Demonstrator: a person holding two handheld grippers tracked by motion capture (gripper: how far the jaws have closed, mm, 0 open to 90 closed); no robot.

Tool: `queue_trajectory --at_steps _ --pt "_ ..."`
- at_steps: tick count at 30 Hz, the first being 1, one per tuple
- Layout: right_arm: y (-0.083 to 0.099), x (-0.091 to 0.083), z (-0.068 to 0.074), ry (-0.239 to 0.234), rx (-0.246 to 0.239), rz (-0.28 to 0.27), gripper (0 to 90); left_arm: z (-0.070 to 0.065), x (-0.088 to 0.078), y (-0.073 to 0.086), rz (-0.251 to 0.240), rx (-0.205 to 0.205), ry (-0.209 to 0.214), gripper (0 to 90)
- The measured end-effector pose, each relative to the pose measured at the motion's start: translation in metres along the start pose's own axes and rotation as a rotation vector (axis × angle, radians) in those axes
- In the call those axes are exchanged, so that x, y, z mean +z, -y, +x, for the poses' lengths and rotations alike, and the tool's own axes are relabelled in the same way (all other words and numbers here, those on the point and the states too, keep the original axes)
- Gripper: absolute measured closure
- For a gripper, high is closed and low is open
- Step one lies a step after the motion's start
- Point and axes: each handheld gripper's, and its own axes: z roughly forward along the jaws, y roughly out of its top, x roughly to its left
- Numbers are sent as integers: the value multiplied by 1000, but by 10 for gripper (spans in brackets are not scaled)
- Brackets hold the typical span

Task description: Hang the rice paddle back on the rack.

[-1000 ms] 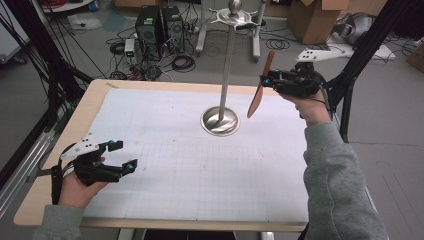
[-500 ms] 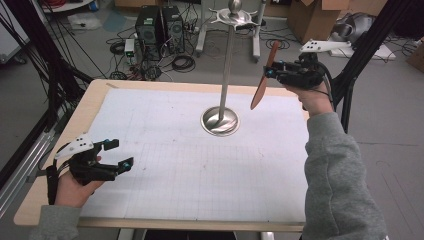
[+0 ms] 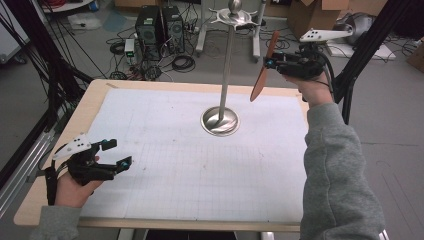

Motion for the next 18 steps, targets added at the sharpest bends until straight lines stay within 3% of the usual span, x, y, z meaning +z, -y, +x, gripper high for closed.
queue_trajectory --at_steps 18 --pt "-17 7 0 17 -12 -22 646 -3 1 -1 12 7 5 86"
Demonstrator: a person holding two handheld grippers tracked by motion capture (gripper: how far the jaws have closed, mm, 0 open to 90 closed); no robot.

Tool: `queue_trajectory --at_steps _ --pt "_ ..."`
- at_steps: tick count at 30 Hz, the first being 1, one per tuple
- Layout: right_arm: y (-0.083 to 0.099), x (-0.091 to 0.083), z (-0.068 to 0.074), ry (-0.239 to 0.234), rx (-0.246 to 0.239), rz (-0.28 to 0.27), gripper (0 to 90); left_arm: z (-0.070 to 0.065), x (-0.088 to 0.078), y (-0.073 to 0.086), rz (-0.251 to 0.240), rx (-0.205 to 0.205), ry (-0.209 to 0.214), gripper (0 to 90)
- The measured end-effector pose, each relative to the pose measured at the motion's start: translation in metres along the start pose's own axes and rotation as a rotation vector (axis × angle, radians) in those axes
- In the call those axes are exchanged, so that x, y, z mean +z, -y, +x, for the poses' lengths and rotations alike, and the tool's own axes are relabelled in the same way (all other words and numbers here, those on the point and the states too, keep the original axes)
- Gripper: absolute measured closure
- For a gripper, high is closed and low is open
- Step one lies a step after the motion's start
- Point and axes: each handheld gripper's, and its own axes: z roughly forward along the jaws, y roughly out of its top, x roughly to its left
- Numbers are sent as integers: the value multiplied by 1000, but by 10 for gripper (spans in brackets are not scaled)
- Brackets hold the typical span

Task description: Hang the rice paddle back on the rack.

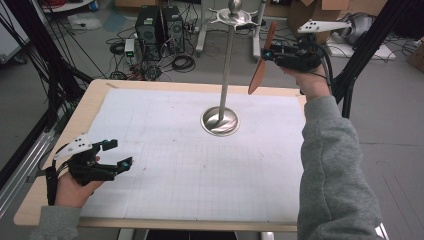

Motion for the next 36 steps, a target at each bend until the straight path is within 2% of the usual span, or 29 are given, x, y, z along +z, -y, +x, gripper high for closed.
queue_trajectory --at_steps 14,36 --pt "-7 10 4 19 2 -9 646 2 -1 0 -5 -1 -1 86" --pt "-15 25 8 14 -1 -2 646 4 -4 0 -7 -5 -2 86"
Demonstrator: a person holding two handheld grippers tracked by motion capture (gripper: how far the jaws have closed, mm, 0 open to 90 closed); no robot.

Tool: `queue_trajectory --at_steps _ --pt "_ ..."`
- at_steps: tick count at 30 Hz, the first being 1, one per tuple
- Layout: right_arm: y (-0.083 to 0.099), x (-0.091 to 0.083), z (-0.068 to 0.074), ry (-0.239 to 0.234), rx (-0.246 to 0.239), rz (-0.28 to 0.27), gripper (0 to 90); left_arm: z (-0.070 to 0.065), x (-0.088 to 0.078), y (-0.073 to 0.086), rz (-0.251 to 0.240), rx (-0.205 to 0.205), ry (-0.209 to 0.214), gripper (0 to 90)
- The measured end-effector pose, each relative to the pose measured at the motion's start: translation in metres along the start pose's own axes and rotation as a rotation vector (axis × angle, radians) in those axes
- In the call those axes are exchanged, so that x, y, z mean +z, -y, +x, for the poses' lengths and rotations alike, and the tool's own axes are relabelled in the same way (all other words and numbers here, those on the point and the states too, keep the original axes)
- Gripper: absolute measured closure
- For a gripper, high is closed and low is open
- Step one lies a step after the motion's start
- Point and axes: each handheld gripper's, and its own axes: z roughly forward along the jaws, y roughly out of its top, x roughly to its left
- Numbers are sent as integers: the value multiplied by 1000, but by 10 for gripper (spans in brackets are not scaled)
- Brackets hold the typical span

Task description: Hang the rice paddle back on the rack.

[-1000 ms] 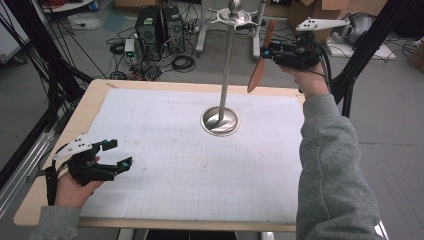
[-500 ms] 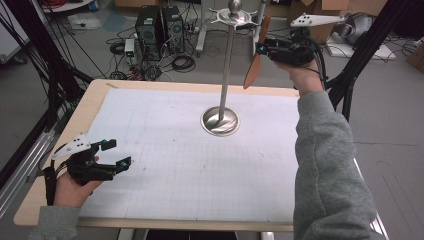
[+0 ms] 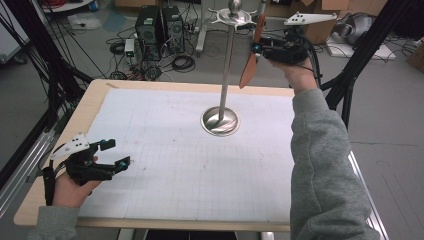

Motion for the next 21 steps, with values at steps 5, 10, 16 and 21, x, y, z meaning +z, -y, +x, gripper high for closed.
queue_trajectory --at_steps 5,10,16,21 --pt "0 2 0 -2 4 4 645 0 0 0 0 0 0 86" --pt "1 3 -1 4 5 6 645 1 0 0 -1 -4 -2 86" --pt "1 5 -2 11 13 0 645 2 0 2 7 -8 -3 87" --pt "2 7 -2 7 11 4 645 2 -1 1 -1 -6 -4 86"
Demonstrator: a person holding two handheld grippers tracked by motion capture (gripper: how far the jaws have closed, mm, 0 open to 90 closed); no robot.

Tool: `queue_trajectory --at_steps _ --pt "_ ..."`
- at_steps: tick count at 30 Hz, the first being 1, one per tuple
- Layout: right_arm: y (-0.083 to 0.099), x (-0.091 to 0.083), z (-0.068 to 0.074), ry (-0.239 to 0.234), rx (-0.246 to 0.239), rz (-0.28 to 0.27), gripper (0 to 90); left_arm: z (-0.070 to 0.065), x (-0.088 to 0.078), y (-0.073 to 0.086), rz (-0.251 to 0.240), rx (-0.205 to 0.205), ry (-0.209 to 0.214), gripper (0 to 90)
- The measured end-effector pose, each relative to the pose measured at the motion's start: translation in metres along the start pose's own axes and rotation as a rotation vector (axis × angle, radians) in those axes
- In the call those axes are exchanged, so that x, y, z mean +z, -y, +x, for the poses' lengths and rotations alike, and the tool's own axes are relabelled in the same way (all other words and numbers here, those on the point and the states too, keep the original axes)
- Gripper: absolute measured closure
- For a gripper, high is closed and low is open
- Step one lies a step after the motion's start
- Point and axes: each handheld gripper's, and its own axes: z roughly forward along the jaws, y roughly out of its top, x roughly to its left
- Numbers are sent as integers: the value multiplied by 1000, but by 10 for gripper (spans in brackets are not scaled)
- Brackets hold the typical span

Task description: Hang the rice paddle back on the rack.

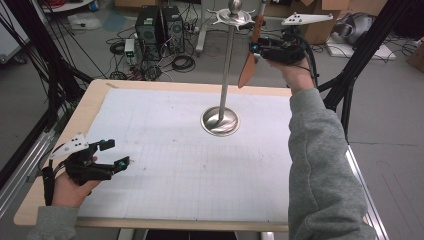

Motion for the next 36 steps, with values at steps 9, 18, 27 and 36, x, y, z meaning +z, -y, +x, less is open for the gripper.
queue_trajectory --at_steps 9,18,27,36 --pt "3 4 0 -5 13 5 645 0 0 1 3 -5 -2 86" --pt "7 6 -1 -14 16 2 645 1 1 1 7 -4 -2 86" --pt "8 4 -1 -13 15 -3 644 0 2 1 8 -5 -2 86" --pt "8 4 2 0 21 -31 554 0 2 1 15 -1 -5 86"
